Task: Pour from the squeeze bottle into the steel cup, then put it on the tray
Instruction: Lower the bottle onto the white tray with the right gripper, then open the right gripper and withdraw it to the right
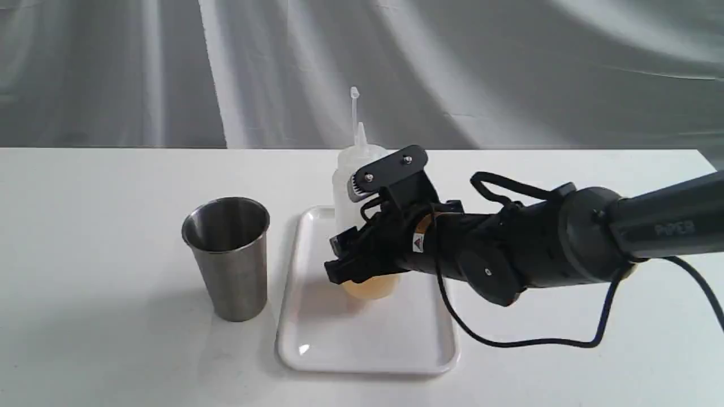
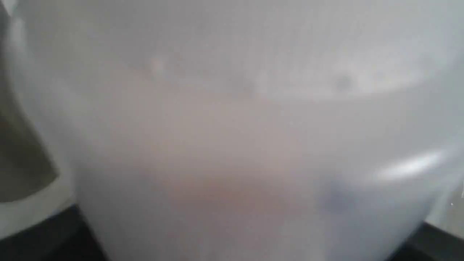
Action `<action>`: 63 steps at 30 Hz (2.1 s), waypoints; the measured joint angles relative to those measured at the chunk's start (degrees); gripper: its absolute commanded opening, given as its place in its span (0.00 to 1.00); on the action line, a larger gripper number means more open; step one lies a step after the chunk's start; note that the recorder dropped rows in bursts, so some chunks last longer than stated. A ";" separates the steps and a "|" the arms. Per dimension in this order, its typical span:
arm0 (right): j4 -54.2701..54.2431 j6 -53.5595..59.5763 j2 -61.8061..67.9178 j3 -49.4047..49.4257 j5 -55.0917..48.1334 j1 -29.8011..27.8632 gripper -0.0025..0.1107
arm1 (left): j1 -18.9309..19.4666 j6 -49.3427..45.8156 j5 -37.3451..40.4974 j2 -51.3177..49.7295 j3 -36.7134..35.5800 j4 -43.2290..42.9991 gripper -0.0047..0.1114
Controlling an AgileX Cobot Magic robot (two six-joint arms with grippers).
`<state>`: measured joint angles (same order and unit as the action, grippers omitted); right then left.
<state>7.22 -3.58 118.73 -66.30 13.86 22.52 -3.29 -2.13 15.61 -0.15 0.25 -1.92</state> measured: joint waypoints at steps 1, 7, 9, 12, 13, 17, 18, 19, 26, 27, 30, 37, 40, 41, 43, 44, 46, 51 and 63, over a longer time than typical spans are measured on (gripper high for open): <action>0.00 0.00 0.00 0.00 -0.25 0.00 0.08 | 0.00 0.00 0.00 0.00 0.00 0.00 0.04; 0.00 0.00 0.00 0.00 -1.94 0.00 0.08 | 0.00 0.00 0.00 0.00 0.00 0.00 0.04; 0.00 0.00 0.00 0.00 -2.59 0.00 0.08 | 0.00 0.00 0.00 0.00 0.00 0.00 0.04; 0.00 0.00 0.00 0.00 -2.92 -0.07 0.08 | 0.00 0.00 0.00 0.00 0.00 0.00 0.04; 0.00 0.00 0.00 0.00 -2.92 -0.07 0.08 | 0.00 0.00 0.00 0.00 0.00 0.00 0.04; 0.00 0.00 0.00 0.00 -3.47 -0.12 0.08 | 0.00 0.00 0.00 0.00 0.00 0.00 0.04; 0.00 0.00 0.00 0.00 -3.83 -0.12 0.08 | 0.00 0.00 0.00 0.00 0.00 0.00 0.04; 0.00 0.00 0.00 0.00 -3.95 -0.12 0.08 | 0.00 0.00 0.00 0.00 0.00 0.00 0.04; 0.00 0.00 0.00 -0.14 -4.50 -0.12 0.08 | 0.00 0.00 0.00 0.00 0.00 0.00 0.04; 0.00 0.00 0.00 -0.14 -4.50 -0.12 0.08 | 0.00 0.00 0.00 0.00 0.00 0.00 0.04; 0.00 0.00 0.00 -0.14 -4.50 -0.12 0.10 | 0.00 0.00 0.00 0.00 0.00 0.00 0.04; 0.32 0.00 0.00 -0.14 -4.50 -0.12 0.52 | 0.00 0.00 0.00 0.00 0.00 0.00 0.04; 0.43 0.00 0.00 -0.14 -4.50 -0.12 0.74 | 0.00 0.00 0.00 0.00 0.00 0.00 0.04; 0.56 0.00 0.00 -0.14 -4.58 -0.12 0.79 | 0.00 0.00 0.00 0.00 0.00 0.00 0.04; 0.65 0.00 0.00 -0.14 -4.72 -0.12 0.85 | 0.00 0.00 0.00 0.00 0.00 0.00 0.04; 0.65 0.00 0.00 -0.14 -4.72 -0.12 0.87 | 0.00 0.00 0.00 0.00 0.00 0.00 0.04; 0.65 0.00 0.00 -0.14 -4.96 -0.12 0.87 | 0.00 0.00 0.00 0.00 0.00 0.00 0.04; 1.03 0.00 -1.32 -0.14 -5.70 -0.12 0.87 | 0.00 0.00 0.00 0.00 0.00 0.00 0.04; 3.90 0.00 -11.61 0.23 -12.20 -0.12 0.87 | 0.00 0.00 0.00 0.00 0.00 0.00 0.04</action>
<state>11.12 -3.58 107.12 -66.07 1.66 22.40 -3.29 -2.13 15.61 -0.15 0.25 -1.92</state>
